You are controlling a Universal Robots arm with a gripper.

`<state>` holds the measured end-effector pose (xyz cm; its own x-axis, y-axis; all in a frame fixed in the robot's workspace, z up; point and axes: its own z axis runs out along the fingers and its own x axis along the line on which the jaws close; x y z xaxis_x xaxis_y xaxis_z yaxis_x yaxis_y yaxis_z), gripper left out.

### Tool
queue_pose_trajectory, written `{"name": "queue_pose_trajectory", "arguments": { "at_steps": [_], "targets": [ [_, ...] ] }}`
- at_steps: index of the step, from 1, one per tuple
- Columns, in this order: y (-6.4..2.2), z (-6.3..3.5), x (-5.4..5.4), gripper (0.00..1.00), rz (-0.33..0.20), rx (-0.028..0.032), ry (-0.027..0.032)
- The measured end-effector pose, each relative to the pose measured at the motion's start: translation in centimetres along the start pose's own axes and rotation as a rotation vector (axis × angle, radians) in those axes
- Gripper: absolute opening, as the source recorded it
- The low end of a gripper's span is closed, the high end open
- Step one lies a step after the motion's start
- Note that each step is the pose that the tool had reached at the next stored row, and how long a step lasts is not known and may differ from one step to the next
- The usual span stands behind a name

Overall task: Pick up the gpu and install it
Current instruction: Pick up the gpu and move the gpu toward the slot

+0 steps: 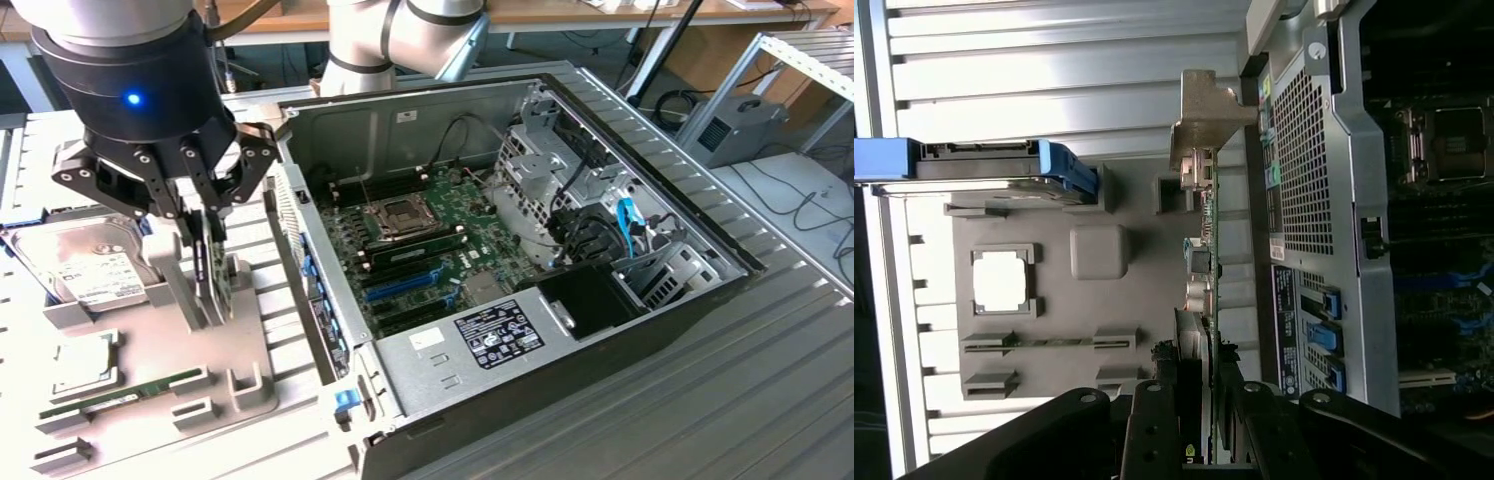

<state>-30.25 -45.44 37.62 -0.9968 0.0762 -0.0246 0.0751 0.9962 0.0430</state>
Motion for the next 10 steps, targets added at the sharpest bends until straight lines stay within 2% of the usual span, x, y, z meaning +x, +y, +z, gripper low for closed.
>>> {"name": "queue_pose_trajectory", "arguments": {
  "at_steps": [10],
  "targets": [
    [0.02, -0.54, -0.01, 0.26, 0.000, 0.0000, 0.0000]
  ]
}}
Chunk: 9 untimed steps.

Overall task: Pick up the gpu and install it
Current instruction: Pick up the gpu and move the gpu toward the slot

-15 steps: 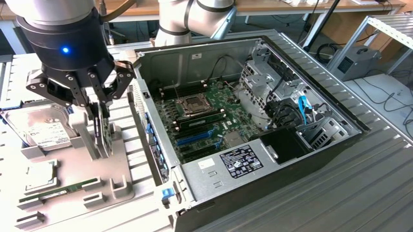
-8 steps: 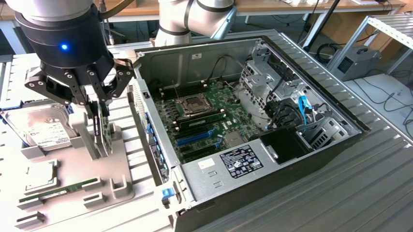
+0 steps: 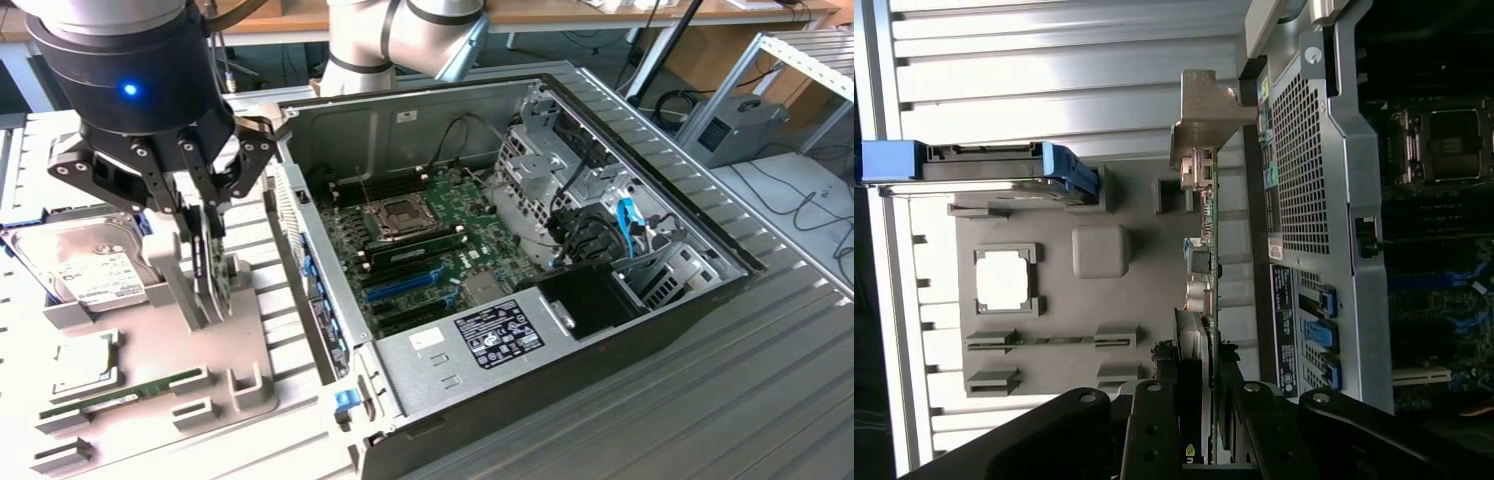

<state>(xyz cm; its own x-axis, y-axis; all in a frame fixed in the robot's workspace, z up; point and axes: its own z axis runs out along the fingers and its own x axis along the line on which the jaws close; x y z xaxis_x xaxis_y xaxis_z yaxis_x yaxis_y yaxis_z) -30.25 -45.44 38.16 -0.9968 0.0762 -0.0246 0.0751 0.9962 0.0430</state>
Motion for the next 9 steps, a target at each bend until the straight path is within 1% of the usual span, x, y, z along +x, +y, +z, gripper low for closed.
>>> {"name": "queue_pose_trajectory", "arguments": {
  "at_steps": [9],
  "targets": [
    [0.02, -0.53, -0.01, 0.26, 0.000, 0.0000, 0.0000]
  ]
}}
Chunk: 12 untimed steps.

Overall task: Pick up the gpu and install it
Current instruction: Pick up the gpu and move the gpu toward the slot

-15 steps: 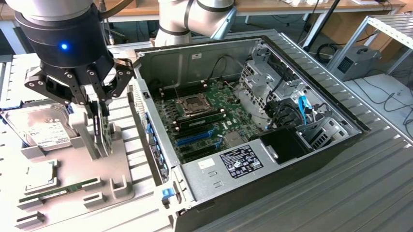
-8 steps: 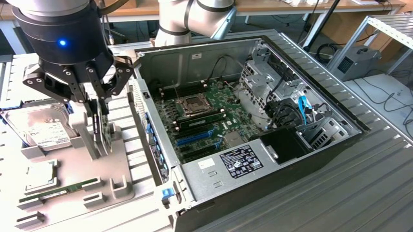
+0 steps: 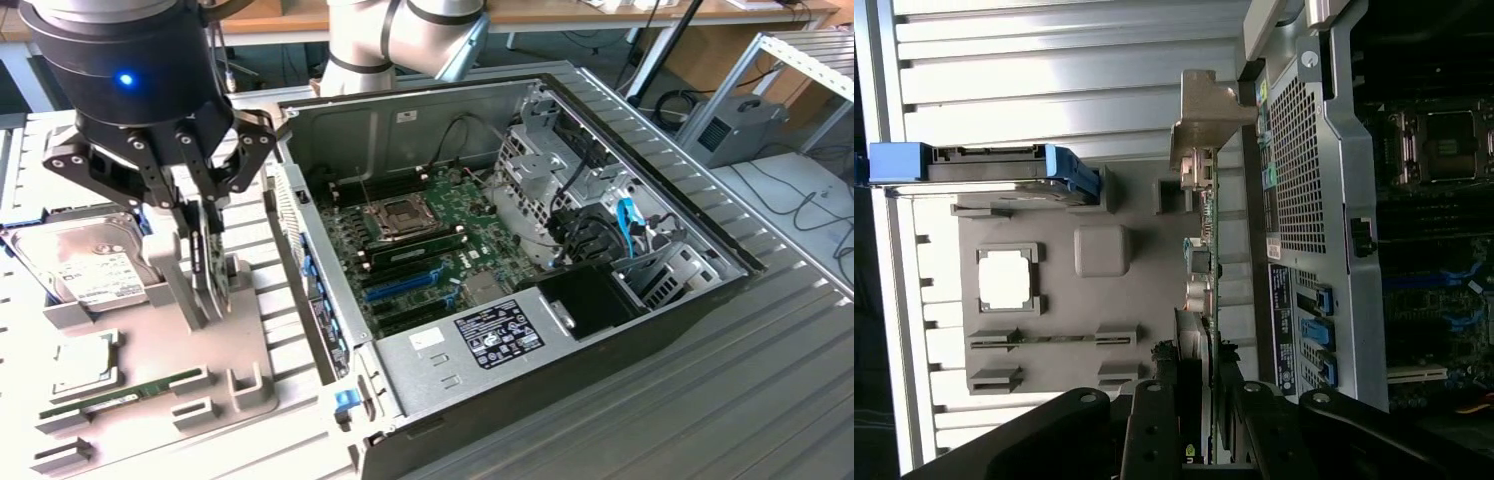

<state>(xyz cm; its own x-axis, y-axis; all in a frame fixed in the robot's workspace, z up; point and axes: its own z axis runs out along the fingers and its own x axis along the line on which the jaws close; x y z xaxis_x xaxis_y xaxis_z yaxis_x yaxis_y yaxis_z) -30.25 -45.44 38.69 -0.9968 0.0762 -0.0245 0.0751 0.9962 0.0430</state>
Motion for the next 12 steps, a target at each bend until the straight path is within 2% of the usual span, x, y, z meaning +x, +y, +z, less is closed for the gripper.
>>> {"name": "queue_pose_trajectory", "arguments": {
  "at_steps": [12],
  "targets": [
    [0.03, -0.77, -0.02, 0.26, 0.000, 0.0000, 0.0000]
  ]
}}
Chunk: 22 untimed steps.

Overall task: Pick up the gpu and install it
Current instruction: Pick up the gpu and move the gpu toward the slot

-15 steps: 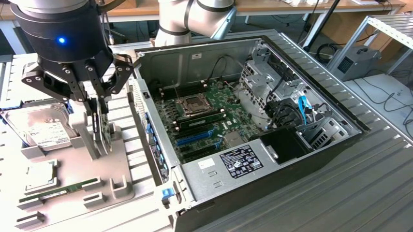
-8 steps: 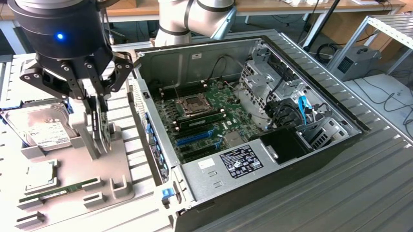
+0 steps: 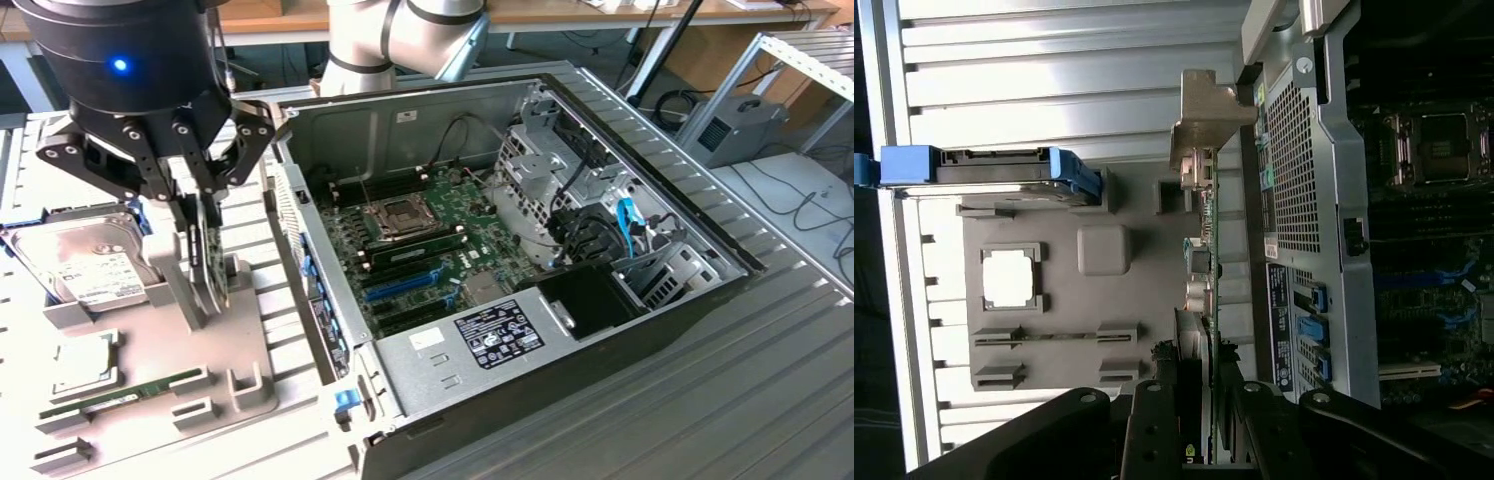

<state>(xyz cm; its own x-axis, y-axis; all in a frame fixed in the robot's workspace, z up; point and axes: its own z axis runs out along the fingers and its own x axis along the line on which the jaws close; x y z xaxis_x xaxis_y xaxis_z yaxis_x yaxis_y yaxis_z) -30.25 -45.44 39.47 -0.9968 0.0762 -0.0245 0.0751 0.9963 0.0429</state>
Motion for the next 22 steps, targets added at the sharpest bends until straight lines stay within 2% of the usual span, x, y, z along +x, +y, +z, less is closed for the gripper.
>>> {"name": "queue_pose_trajectory", "arguments": {
  "at_steps": [19, 22],
  "targets": [
    [0.05, -1.22, 0.0, 0.26, 0.000, 0.0000, -0.0001],
    [0.13, -3.00, -0.1, 0.26, 0.000, 0.0000, 0.0000]
  ]
}}
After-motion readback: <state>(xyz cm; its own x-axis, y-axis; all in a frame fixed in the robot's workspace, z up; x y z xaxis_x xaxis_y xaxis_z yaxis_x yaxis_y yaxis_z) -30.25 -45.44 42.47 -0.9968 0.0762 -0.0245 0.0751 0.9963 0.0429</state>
